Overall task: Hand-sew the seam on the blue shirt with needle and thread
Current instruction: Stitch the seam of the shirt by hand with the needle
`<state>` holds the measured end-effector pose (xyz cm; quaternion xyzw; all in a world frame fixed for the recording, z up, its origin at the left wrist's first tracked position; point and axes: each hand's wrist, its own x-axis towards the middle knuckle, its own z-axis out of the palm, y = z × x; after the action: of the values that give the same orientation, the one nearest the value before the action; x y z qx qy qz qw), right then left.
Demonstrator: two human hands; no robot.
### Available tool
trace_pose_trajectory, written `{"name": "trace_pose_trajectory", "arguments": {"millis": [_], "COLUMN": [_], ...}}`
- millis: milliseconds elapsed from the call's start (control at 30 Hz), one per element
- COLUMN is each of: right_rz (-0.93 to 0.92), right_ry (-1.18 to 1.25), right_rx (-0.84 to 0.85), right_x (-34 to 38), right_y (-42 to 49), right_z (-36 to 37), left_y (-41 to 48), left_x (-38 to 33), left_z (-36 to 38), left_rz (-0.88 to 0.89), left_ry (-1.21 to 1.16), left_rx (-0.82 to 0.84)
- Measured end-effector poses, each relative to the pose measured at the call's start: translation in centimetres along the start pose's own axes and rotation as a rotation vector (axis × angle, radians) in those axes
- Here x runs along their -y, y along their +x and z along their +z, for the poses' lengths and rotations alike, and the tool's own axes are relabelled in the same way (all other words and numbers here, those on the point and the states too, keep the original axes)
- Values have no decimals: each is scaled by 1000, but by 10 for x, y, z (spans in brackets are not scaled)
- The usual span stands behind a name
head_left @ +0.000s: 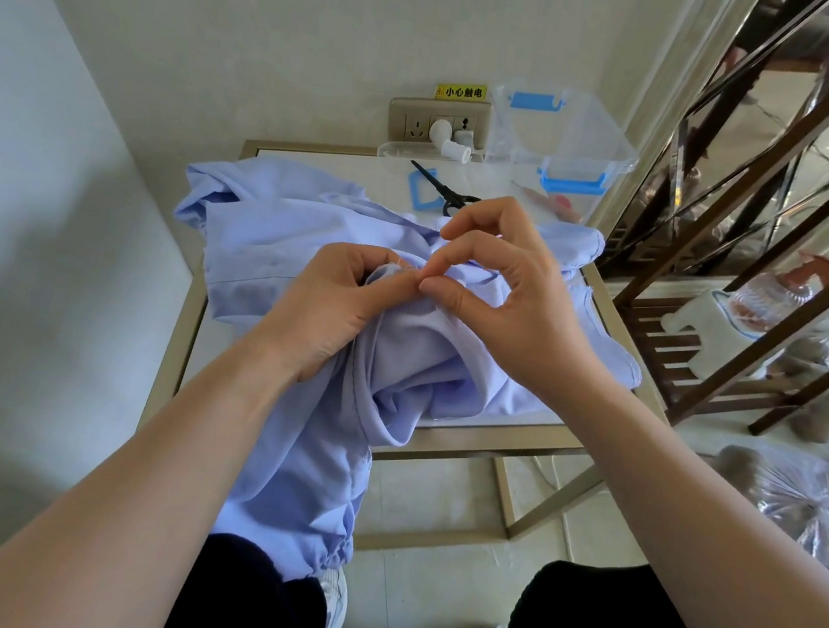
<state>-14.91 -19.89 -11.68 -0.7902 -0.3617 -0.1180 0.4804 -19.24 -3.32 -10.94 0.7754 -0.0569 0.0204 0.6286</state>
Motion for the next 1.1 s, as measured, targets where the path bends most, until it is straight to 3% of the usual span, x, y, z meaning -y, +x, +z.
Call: {"name": "trace_pose_trajectory", "arguments": {"millis": [133, 400, 500, 567, 633, 700, 767, 833, 933, 1000, 1100], "right_rz": [-87, 23, 129, 323, 515, 604, 620, 607, 609, 636, 583], "right_ry": [35, 313, 601, 760, 745, 682, 724, 748, 704, 746, 685], "right_rx": [9, 135, 233, 364, 643, 1017, 1204, 1087, 565, 314, 184], "right_x": [4, 16, 19, 16, 10, 9, 11, 12, 6, 1, -2], "right_y": [0, -3, -2, 1, 0, -2, -5, -4, 2, 7, 8], "right_z": [3, -3, -6, -14, -27, -38, -43, -42, -33, -29, -27], "left_y": [1, 1, 6, 9, 8, 8, 8, 8, 7, 7, 6], "left_x": [4, 5, 13, 18, 20, 20, 20, 20, 17, 18, 17], "left_z": [0, 1, -4, -7, -8, -10, -10, -10, -11, -11, -13], "left_rz": [16, 3, 1, 15, 36, 44, 42, 46, 42, 42, 54], "left_ry": [28, 82, 52, 49, 34, 25, 20, 14, 43, 63, 64], "left_rx": [-44, -95, -184, -232, -241, -246, -240, -231, -214, -205, -192]}}
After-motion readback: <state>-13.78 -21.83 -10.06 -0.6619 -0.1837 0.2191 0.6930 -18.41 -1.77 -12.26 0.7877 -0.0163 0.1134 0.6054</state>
